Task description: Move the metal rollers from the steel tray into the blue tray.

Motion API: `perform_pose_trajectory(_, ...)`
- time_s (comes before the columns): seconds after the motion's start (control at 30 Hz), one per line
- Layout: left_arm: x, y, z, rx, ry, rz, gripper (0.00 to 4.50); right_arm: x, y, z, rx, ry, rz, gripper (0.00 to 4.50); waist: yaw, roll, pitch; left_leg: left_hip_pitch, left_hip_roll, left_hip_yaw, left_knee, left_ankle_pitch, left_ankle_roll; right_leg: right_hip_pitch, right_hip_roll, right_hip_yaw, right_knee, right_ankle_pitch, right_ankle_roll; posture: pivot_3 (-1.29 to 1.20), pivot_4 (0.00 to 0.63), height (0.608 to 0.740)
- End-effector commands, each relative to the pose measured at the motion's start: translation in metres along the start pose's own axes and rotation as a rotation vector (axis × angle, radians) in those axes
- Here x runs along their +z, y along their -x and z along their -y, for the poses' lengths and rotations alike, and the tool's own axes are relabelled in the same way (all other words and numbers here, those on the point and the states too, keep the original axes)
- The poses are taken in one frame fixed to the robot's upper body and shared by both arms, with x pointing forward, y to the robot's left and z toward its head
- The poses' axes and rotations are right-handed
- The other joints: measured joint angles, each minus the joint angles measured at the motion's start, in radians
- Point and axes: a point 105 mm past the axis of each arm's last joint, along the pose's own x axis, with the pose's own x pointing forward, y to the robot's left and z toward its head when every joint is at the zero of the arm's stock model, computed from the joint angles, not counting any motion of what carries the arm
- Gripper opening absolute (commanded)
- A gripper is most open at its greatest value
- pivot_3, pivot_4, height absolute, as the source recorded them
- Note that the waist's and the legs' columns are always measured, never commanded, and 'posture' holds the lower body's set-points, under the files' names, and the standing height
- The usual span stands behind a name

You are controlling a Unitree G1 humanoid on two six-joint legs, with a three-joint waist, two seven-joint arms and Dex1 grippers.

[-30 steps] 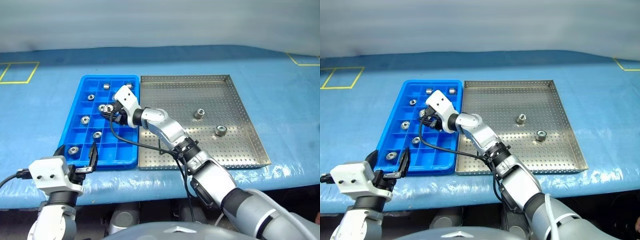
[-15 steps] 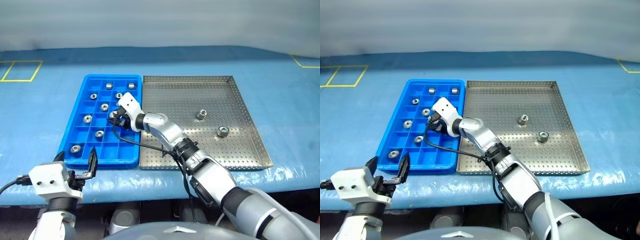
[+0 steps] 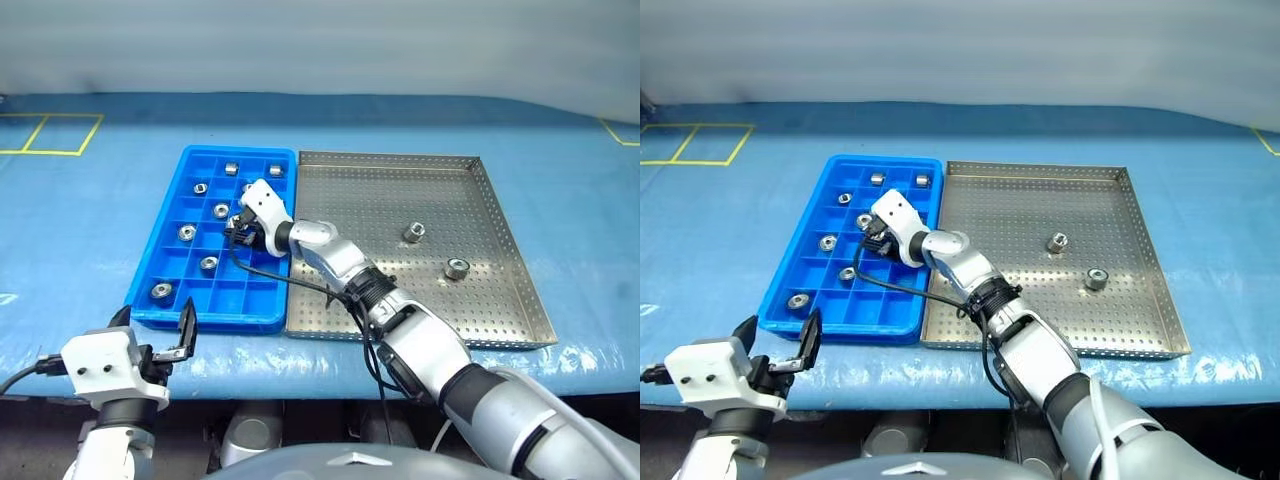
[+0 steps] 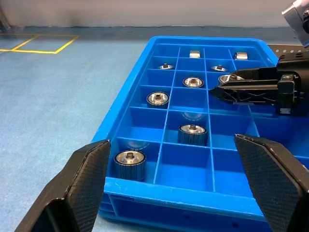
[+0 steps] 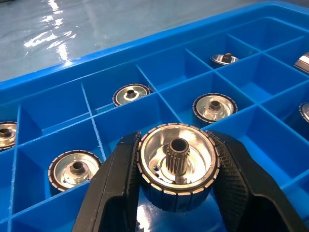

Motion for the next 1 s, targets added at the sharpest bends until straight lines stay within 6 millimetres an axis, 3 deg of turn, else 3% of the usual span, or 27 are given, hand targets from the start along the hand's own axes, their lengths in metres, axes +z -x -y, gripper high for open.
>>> perform_pose_trajectory(0.03,0.017,0.002,0.004,-0.014,-0.002,0.072,4.5,0.061,-0.036,-0.08,0.196,0.005,0.144,2.7,0.004,0.0,0.0,0.0,0.0,0.0,0.0,0.0,0.0,0.0,0.0,0.0,0.0,0.0,0.0,0.53,0.15,0.74)
perform_pose_trajectory(0.2,0.015,-0.001,0.006,-0.027,0.003,0.072,4.5,0.065,-0.035,-0.082,0.212,0.0,0.16,4.31,0.005,0.0,0.0,0.0,0.0,0.0,0.0,0.0,0.0,0.0,0.0,0.0,0.0,0.0,0.0,0.51,0.15,0.74)
perform_pose_trajectory(0.23,0.015,-0.002,0.007,-0.032,0.004,0.072,4.5,0.068,-0.034,-0.081,0.212,0.005,0.173,4.45,0.005,0.0,0.0,0.0,0.0,0.0,0.0,0.0,0.0,0.0,0.0,0.0,0.0,0.0,0.0,0.51,0.15,0.74)
perform_pose_trajectory(0.37,0.016,-0.006,0.009,-0.06,0.004,0.08,4.5,0.087,-0.023,-0.072,0.186,-0.007,0.258,4.45,0.0,0.001,0.001,-0.001,0.0,0.0,0.0,0.0,0.0,-0.001,0.0,0.0,0.0,0.0,0.0,0.46,0.15,0.74)
perform_pose_trajectory(0.53,0.017,-0.021,0.019,-0.165,-0.004,0.084,4.5,0.095,0.004,-0.038,0.062,-0.015,0.319,4.45,-0.021,0.003,0.002,-0.002,0.0,-0.001,0.0,0.0,0.0,-0.001,0.0,-0.001,0.0,0.0,0.0,0.33,0.15,0.74)
perform_pose_trajectory(0.67,0.019,-0.039,0.03,-0.273,-0.014,0.089,4.5,0.089,0.033,-0.011,-0.057,-0.022,0.326,4.45,-0.051,0.003,0.001,-0.002,0.0,-0.001,0.0,0.0,-0.001,0.0,0.0,-0.002,-0.001,0.0,0.0,0.16,0.15,0.74)
perform_pose_trajectory(1.0,0.027,-0.078,0.063,-0.525,-0.041,0.085,4.5,0.06,0.099,0.037,-0.397,-0.062,0.283,4.45,-0.215,0.003,0.001,-0.003,0.0,0.0,0.005,0.002,-0.004,0.001,-0.001,0.0,0.0,0.007,0.004,-0.1,0.15,0.74)
